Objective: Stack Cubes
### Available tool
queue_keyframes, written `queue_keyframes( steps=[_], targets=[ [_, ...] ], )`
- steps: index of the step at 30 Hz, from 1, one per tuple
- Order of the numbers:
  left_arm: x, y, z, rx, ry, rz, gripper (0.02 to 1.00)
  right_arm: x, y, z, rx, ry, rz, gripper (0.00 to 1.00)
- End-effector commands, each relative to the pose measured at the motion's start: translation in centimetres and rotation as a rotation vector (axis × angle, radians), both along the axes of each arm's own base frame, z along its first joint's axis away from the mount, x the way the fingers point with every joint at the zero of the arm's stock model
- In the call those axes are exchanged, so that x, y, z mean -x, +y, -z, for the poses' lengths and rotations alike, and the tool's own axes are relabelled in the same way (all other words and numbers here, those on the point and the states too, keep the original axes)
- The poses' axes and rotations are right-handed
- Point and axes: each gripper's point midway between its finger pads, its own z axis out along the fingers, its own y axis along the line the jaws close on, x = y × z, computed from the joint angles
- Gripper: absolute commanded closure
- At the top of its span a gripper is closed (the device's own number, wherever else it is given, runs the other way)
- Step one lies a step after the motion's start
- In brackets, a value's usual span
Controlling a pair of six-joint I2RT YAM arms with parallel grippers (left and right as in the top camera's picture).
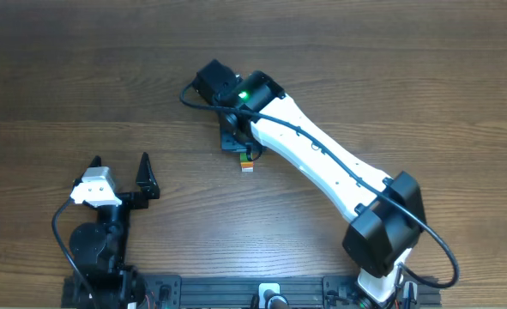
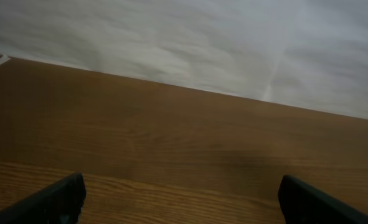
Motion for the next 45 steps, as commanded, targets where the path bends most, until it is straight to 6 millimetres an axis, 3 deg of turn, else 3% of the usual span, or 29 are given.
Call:
queue_keyframes(
  steps=[1,11,45],
  targets=[
    [0.0,-0.1,0.2,-0.014,0.001,0.01,0.018,-0.1,0.9,-0.1,-0.015,0.002,-0.013,0.993],
    [0.0,-0.1,0.2,-0.014,0.001,0.01,0.018,-0.3,1.2,1.6,0.003,0.025,-0.014,0.989],
    [0.0,-0.1,0.2,-0.014,0.001,0.01,0.018,0.5,0.9,3.8,0.024,0.052,-0.012,0.989]
  ],
)
